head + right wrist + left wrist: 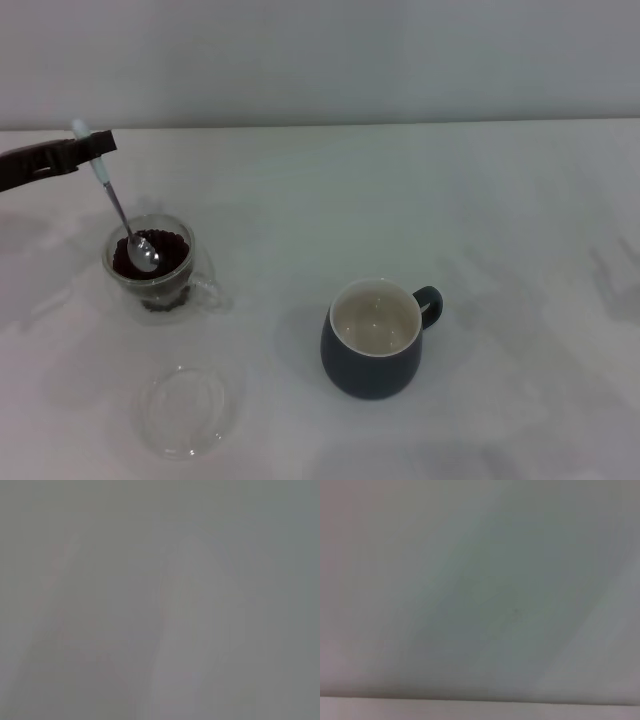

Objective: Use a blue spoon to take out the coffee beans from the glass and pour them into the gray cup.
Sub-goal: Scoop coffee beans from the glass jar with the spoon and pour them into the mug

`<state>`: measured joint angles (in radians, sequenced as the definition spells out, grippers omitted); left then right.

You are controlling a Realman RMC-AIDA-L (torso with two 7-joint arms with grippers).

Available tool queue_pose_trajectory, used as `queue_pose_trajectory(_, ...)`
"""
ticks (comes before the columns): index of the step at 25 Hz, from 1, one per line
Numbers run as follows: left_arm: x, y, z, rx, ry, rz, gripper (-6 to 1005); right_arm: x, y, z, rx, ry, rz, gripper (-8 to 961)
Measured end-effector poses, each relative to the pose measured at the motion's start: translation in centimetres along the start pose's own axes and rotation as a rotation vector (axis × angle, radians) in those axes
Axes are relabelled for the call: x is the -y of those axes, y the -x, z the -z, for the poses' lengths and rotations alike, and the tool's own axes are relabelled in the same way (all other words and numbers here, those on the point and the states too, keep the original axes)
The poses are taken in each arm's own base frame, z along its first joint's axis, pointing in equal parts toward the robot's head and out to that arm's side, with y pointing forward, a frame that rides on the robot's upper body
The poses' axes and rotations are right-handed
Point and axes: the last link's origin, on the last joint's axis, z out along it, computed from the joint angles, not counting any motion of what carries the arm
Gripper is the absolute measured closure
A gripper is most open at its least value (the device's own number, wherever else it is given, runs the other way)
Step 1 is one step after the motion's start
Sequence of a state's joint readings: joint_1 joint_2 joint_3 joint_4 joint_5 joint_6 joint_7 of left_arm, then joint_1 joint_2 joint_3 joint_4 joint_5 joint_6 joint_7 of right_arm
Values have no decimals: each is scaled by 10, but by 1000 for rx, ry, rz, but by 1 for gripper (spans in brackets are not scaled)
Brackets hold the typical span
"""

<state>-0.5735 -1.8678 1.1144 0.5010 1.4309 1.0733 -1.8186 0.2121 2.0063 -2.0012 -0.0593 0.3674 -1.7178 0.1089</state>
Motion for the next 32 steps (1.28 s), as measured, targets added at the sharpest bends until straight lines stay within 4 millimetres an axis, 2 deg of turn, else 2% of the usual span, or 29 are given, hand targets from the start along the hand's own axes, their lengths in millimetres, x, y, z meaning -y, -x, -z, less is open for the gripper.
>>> queue_pose_trajectory(8, 7, 4, 6, 5, -54, -55, 866, 0, 0, 1, -2, 3, -9, 559)
queue_pose_trajectory(15, 5, 19, -3, 6, -72, -1, 865, 0, 0, 2, -3, 0, -28, 558)
queue_pose_trajectory(21, 7, 35, 0, -37, -90, 140, 865, 1, -1, 1, -7, -2, -27, 558)
queue_pose_trajectory(24, 13, 48, 9, -63, -114, 233, 866, 1, -1, 0, -6, -3, -25, 559)
queue_pose_trajectory(32, 23, 66, 27, -142, -152, 395, 867, 2, -1, -3, -7, -3, -17, 559)
